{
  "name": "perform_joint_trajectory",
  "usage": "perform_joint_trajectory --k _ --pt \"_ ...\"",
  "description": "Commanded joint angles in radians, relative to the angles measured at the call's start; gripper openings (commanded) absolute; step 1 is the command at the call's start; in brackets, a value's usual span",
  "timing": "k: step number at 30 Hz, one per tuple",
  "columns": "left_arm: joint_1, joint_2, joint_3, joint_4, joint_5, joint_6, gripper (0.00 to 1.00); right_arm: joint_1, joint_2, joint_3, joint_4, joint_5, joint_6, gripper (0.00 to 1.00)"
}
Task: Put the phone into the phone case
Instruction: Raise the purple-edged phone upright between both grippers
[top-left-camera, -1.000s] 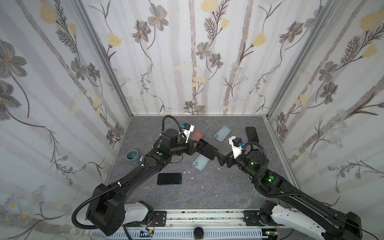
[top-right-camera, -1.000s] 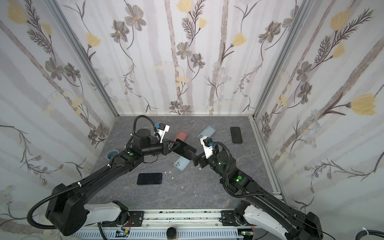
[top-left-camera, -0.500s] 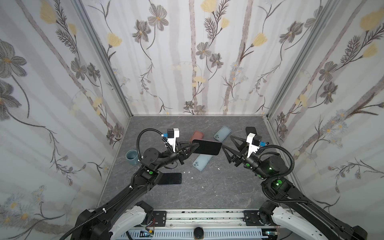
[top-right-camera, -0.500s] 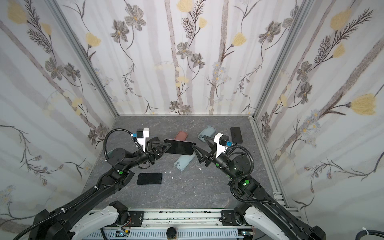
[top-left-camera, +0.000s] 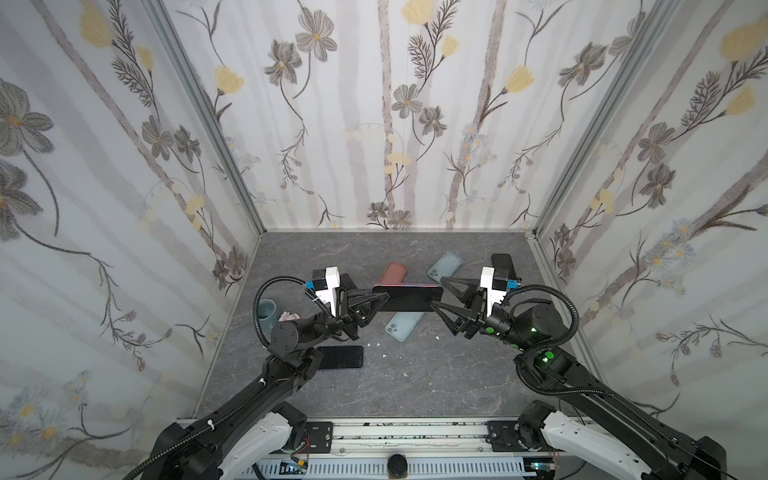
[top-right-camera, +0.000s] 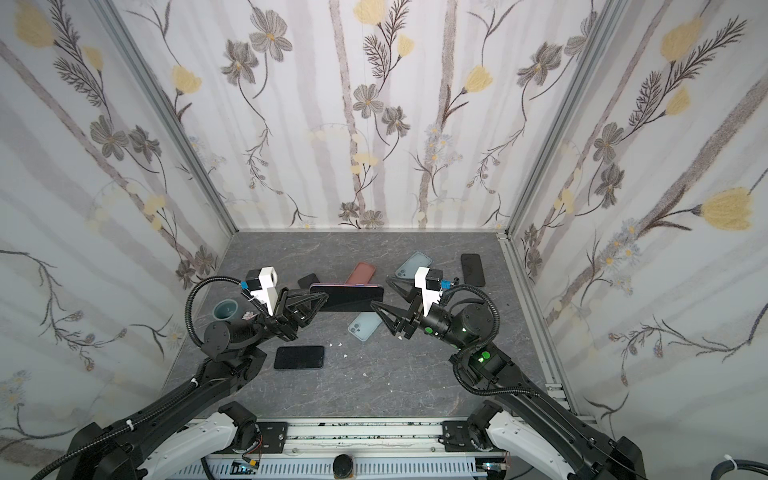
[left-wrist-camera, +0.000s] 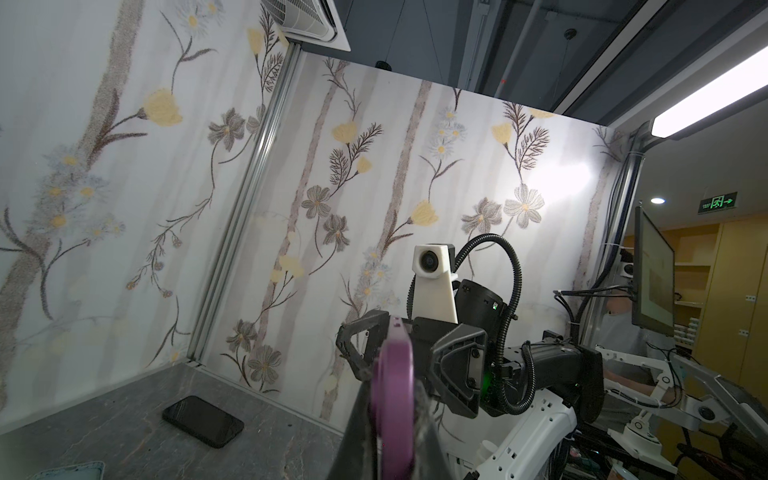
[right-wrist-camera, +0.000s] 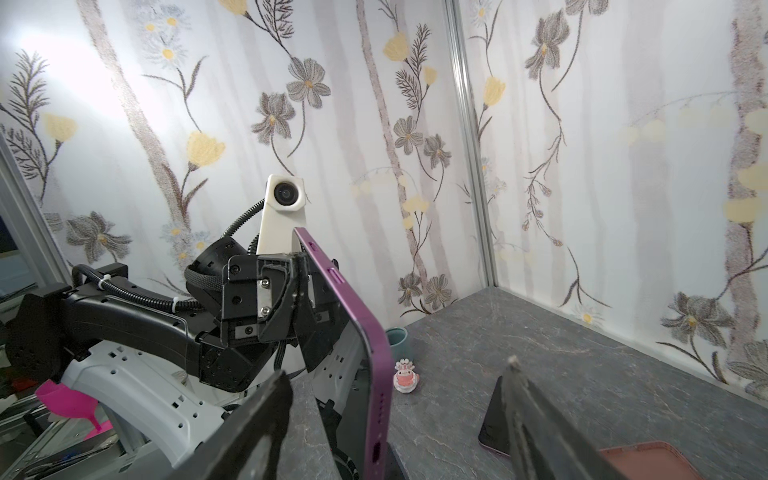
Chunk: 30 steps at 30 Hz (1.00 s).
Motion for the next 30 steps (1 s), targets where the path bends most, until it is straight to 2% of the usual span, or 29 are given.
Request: perform_joint_trajectory --k 1,8,22,30 --pt "0.002 0.003 -0.002 0.108 -0.007 -0.031 0.0 0.002 0.019 0.02 0.076 -0.083 0.041 0.76" --pt "0.001 -0.01 -0.003 0.084 -0.017 -0.008 0.0 0.019 0.022 0.012 0.142 -0.106 0.071 0.7" --pt "0.001 -0.011 -0.005 0.077 -0.023 0.005 0.0 0.054 0.024 0.025 0.111 -0.077 0.055 0.73" --pt "0.001 -0.007 -0.012 0.106 -0.023 -0.01 0.0 0.066 0.061 0.036 0.138 -0.124 0.071 0.6"
